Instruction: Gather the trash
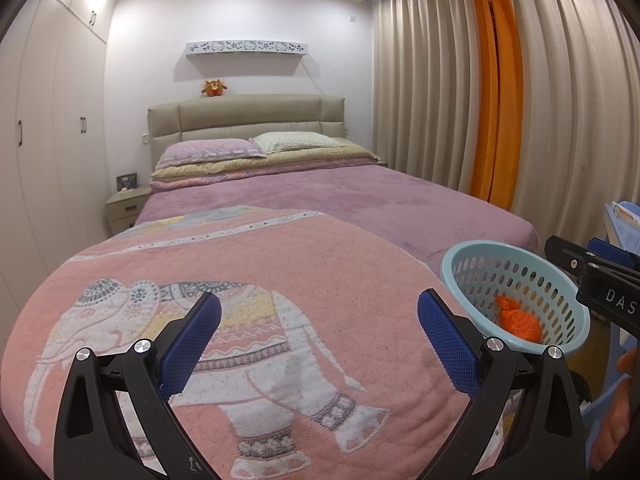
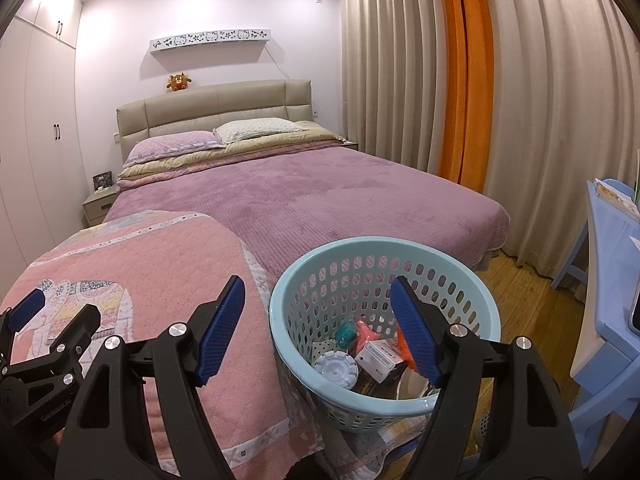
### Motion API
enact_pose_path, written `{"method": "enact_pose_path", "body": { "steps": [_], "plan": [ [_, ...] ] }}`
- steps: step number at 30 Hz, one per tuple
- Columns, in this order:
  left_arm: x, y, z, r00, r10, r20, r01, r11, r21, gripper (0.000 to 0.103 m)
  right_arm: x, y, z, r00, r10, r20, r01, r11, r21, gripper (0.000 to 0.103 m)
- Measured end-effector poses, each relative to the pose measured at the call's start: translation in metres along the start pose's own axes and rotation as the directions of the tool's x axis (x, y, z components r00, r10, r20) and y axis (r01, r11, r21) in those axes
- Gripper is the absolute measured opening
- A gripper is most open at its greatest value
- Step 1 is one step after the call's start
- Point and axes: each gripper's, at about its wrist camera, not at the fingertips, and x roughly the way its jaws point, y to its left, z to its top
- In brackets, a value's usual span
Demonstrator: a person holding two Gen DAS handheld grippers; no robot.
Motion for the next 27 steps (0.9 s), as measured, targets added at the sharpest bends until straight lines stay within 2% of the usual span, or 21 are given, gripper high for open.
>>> {"method": "enact_pose_path", "body": {
  "steps": [14, 20, 27],
  "plan": [
    [0.000, 0.000, 0.001, 1.000, 0.000, -0.001, 0.000, 1.000, 0.000, 0.096, 0.002, -0.001, -0.001, 1.000, 0.003, 0.001, -0.003, 1.000, 0.001, 0.071],
    [0.001, 0.009, 0.000, 1.000, 0.000, -0.012, -0.001, 1.000, -0.029, 0.096, 0.001, -0.002, 0.001, 1.000, 0.001, -0.003, -0.001, 1.000, 0.001, 0.071],
    [-0.009, 0.008, 0.004, 0.999, 0.027, -0.018, -0.027, 1.000, 0.007, 0.095, 0.005, -0.001, -0.001, 1.000, -0.011, -0.029, 0.011, 1.000, -0.003, 0.071]
  ]
}}
